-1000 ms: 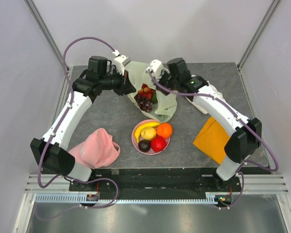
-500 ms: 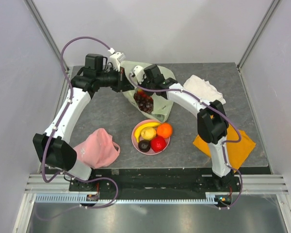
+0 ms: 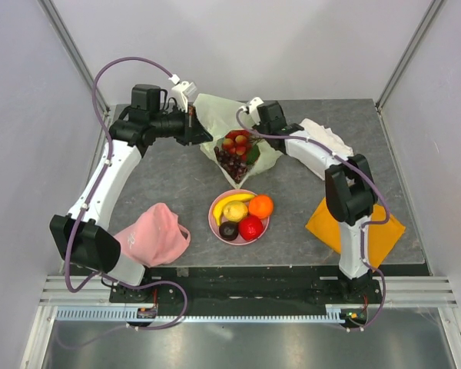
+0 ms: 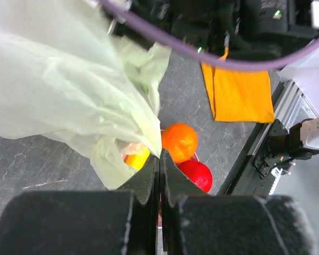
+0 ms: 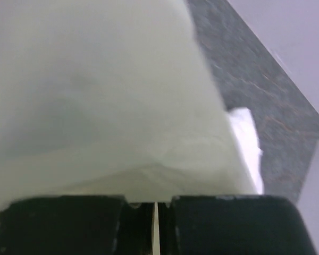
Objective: Take the fake fruits out of the plastic bag
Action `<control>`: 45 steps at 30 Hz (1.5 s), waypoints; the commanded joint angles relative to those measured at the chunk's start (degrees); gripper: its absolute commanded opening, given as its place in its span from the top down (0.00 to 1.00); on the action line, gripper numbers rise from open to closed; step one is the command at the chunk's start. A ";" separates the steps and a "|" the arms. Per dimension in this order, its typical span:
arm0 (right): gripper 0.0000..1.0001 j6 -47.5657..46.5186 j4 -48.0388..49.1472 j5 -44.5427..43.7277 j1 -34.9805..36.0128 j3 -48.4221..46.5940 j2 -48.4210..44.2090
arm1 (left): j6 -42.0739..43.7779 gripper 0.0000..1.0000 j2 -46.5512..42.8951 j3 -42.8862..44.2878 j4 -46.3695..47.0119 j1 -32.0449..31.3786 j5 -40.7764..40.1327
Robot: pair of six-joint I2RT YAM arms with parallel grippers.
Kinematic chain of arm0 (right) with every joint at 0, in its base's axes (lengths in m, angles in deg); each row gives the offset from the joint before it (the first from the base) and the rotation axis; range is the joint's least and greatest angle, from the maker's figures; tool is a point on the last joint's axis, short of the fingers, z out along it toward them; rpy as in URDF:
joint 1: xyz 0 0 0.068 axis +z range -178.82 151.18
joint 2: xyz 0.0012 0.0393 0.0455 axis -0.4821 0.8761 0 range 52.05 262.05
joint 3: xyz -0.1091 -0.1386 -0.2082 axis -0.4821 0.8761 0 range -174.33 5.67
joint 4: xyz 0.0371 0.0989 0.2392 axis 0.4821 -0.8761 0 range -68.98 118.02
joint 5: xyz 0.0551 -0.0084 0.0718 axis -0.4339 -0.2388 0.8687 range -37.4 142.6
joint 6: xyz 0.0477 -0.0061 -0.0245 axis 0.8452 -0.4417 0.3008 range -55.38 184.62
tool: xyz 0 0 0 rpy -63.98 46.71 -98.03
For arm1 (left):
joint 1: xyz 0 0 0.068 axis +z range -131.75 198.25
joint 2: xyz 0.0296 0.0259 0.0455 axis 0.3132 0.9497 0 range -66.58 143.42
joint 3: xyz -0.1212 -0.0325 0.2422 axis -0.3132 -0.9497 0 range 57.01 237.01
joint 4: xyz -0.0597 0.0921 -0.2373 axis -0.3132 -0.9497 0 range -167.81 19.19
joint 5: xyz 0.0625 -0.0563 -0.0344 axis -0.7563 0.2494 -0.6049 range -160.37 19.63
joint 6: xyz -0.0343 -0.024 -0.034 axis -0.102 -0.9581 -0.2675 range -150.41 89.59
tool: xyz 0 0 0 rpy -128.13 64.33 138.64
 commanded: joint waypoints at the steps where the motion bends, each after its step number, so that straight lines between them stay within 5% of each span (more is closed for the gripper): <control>1: 0.94 -4.50 3.38 -6.35 -3.70 3.14 -6.91 | 1.92 0.98 -2.65 0.18 1.32 0.09 2.16; 14: 0.94 -8.81 0.22 -11.72 -6.25 24.76 -27.89 | 3.15 0.98 -5.11 -0.09 0.79 -0.44 10.16; 17: 0.90 -8.46 -3.47 -4.54 -6.34 25.38 -32.29 | 2.37 0.98 -4.06 -0.26 1.22 -0.44 9.73; 21: 0.62 -5.39 -11.88 24.48 -6.17 16.35 -30.30 | -0.27 0.98 -1.16 1.49 2.02 -0.44 5.00; 23: 0.57 -4.33 -14.80 31.75 -5.21 9.95 -27.06 | -0.71 0.98 0.33 2.98 2.02 -0.44 3.58; 28: 0.64 -6.08 -17.28 42.41 -1.43 3.41 -21.16 | -2.73 0.99 2.18 4.66 3.07 -0.35 1.64; 36: 0.75 -5.21 -14.83 44.63 -0.10 0.24 -12.63 | -7.12 0.98 5.86 5.98 4.83 0.17 1.99; 45: 0.79 1.64 -6.56 25.64 -0.63 -6.17 -3.23 | -4.93 0.98 9.91 9.23 4.57 1.40 1.81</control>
